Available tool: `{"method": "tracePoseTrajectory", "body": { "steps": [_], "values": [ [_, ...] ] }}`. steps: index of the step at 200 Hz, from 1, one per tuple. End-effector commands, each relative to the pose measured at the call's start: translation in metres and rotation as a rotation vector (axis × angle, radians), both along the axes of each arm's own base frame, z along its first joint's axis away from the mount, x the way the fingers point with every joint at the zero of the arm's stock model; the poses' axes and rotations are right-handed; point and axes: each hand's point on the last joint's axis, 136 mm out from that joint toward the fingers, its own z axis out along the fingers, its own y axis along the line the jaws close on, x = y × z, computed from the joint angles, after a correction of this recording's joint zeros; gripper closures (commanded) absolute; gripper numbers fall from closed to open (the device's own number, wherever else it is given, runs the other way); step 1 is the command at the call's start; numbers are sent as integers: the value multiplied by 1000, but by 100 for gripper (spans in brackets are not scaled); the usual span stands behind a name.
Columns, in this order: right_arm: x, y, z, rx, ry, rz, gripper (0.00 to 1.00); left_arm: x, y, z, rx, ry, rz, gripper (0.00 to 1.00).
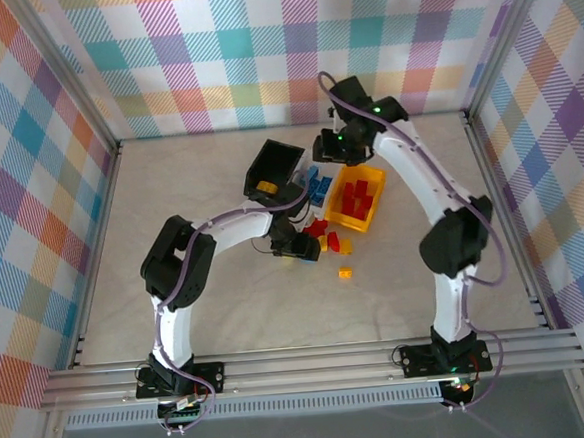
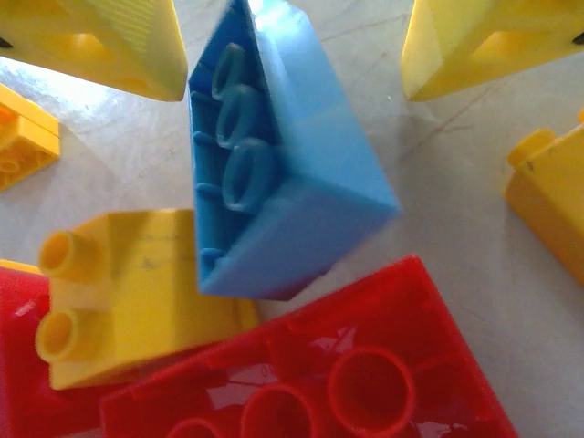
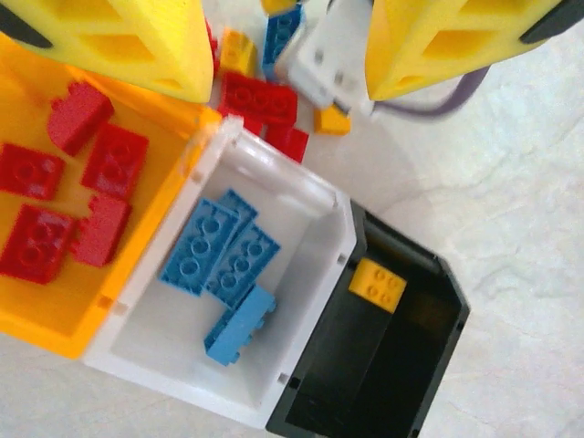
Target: Sort the legos into containers by color
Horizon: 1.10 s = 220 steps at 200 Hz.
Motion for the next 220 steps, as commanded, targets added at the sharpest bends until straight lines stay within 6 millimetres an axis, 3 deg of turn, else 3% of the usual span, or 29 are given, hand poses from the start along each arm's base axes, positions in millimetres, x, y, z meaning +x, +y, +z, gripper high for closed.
{"method": "tracePoseTrajectory", "body": {
  "steps": [1,27,65,80,109,148,185,220],
  "values": [
    [-18,-17,-17,-26,49,-42,52,5,-16,0,-11,-10,-13,36],
    [-36,-26,-23,-22,71,-65,52,6,-18,-10,16,-4,-20,37],
    [-51,-31,-26,1,86,-86,52,7,-14,-9,40,-9,-35,68],
    [-57,-34,-30,4,93,-92,52,6,-12,-2,42,-16,-41,72],
    [-71,-38,-39,9,117,-100,52,2,-7,16,38,-34,-43,76],
    [-97,-49,-52,12,155,-116,52,0,15,67,11,-87,-8,76],
    [-137,-57,-81,24,243,-131,52,36,36,110,-31,-147,51,75],
    [-183,-53,-118,-33,304,-99,52,97,24,125,-65,-208,68,74]
  ]
}}
